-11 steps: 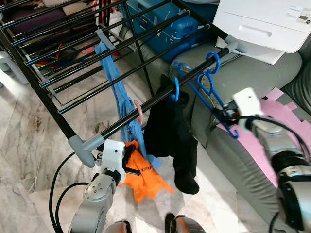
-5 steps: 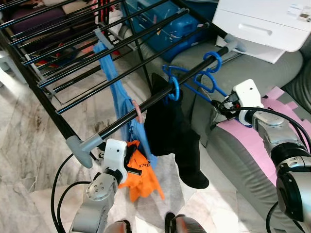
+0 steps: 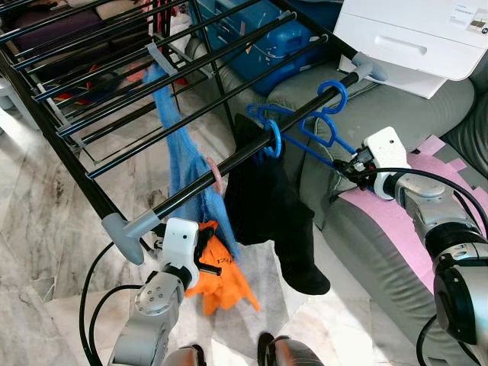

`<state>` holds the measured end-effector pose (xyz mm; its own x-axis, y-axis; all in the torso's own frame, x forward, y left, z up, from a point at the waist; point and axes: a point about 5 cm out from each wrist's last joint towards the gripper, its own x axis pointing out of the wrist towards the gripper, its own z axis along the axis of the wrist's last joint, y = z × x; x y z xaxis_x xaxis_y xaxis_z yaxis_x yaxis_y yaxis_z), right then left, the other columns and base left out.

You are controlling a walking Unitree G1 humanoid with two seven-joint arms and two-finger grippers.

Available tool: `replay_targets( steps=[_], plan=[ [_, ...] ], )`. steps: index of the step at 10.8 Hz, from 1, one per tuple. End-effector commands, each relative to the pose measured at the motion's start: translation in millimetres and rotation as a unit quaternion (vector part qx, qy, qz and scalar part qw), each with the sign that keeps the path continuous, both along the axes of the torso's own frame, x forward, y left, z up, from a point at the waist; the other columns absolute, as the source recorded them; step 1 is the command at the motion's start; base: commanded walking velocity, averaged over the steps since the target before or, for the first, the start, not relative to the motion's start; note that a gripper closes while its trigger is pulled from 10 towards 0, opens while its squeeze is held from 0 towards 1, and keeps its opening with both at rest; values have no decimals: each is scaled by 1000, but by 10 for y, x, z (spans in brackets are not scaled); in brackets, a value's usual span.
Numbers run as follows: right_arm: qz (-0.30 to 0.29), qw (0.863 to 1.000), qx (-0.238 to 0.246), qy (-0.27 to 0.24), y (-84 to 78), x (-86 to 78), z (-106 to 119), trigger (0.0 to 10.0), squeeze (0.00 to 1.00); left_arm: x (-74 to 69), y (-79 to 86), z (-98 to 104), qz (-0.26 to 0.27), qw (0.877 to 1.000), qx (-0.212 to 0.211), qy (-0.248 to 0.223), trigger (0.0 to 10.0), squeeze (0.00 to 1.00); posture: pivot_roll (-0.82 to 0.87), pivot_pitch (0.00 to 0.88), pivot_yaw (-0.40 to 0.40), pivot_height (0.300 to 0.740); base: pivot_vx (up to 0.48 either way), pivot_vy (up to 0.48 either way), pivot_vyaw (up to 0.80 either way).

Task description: Hang hanger

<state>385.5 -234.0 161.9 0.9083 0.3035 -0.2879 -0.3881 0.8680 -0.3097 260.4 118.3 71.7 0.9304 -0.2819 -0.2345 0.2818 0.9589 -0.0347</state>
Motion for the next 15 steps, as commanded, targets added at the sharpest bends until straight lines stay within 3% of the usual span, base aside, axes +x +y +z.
replay_targets(
  steps=[1, 2, 4, 7, 12, 15],
  plan=[
    [-4, 1000, -3, 3, -40, 0, 22, 1098, 0, -23, 8, -35, 1, 1000, 4, 9, 10000, 0, -42, 221, -7, 740, 0, 0, 0],
    [-4, 1000, -1, 3, -36, 1, 20, 1608, 0, -25, 7, -39, -1, 1000, 4, 11, 10000, 0, -47, 224, -3, 740, 0, 0, 0],
    [-11, 1000, 1, -6, -24, 17, 43, 627, 0, -26, -5, -45, -6, 1000, 6, 13, 10000, 0, -47, 225, -1, 740, 0, 0, 0],
    [-18, 1000, 2, -11, -34, 22, 56, 118, 0, -22, -11, -42, -5, 1000, 7, 12, 10000, 0, -46, 223, -4, 740, 0, 0, 0],
    [-18, 999, -2, -40, -52, 42, 162, 0, 0, -8, -25, -36, -2, 1000, 5, 10, 10000, 0, -48, 218, -11, 740, 0, 0, 0],
    [-11, 996, 0, -84, -83, 40, 281, 0, 0, 14, -15, -6, 6, 1000, -2, -3, 10000, 0, -58, 209, -11, 740, 0, 0, 0]
  ],
)
